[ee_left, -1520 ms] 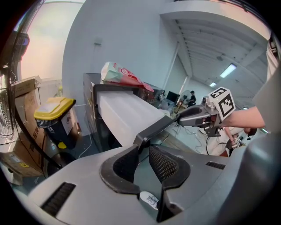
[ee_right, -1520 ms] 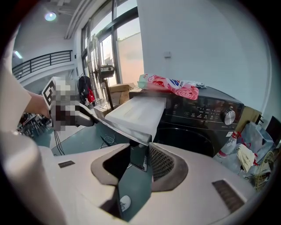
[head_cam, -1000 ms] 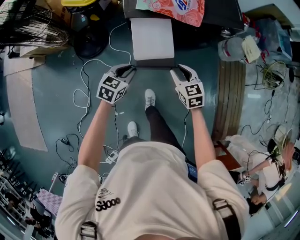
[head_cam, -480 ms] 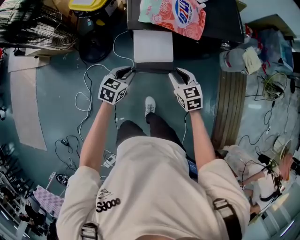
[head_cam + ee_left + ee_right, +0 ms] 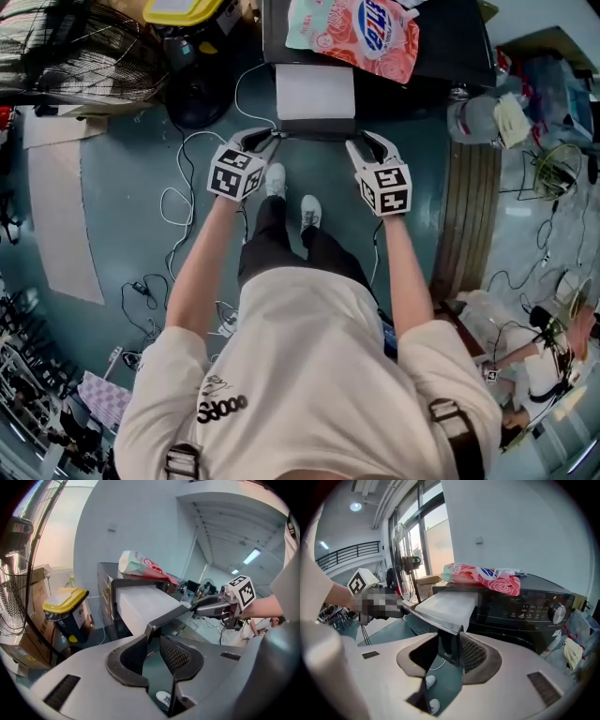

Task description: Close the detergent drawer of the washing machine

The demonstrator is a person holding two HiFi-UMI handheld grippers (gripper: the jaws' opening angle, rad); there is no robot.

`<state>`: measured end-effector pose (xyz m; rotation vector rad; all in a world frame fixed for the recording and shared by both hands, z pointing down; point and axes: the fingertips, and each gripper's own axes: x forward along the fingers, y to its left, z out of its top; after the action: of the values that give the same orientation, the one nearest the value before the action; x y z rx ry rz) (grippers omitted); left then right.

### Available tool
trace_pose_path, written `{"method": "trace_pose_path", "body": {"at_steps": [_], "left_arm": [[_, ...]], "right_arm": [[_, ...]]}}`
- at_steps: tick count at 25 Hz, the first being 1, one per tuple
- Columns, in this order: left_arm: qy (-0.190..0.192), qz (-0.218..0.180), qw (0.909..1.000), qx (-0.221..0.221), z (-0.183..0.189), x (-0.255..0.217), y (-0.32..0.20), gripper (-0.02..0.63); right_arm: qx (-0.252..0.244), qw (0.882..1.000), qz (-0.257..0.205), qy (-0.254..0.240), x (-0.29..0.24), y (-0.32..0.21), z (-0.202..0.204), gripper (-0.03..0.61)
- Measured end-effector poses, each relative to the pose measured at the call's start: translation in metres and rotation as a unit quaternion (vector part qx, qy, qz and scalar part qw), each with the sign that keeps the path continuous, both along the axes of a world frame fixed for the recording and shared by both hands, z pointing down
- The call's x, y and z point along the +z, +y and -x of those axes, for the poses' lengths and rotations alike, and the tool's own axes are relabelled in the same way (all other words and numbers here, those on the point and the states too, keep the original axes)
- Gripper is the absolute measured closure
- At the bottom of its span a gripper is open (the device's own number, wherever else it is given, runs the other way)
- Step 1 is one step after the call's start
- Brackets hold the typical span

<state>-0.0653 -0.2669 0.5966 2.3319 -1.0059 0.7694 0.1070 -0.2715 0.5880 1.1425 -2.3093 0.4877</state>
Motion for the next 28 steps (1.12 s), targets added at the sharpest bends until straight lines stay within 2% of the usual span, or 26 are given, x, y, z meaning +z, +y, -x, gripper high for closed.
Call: {"method": "trace_pose_path", "body": {"at_steps": [6, 15, 20, 28], "left_arm": [[0.007, 0.002, 0.9999, 0.007, 0.001, 0.002, -0.005, 0.499], [0.001, -0.057, 0.9984, -0.007, 0.002, -0.007, -0.013, 0.480], [-0.002, -0.050, 0.9986, -0.015, 0.003, -0.009, -0.022, 0.472], [0.007, -0.047, 0.9974, -0.055, 0.008, -0.009, -0.043, 0.468]], "right_arm": [[0.030, 1.000, 0.005, 0.001, 0.001, -0.005, -0.003, 0.432], [0.047, 0.998, -0.030, -0.009, -0.011, -0.012, -0.006, 0.433], [0.047, 0.998, -0.034, -0.014, -0.014, -0.021, -0.004, 0.434], [0.047, 0.998, -0.035, -0.031, -0.012, -0.045, -0.005, 0.413]]}}
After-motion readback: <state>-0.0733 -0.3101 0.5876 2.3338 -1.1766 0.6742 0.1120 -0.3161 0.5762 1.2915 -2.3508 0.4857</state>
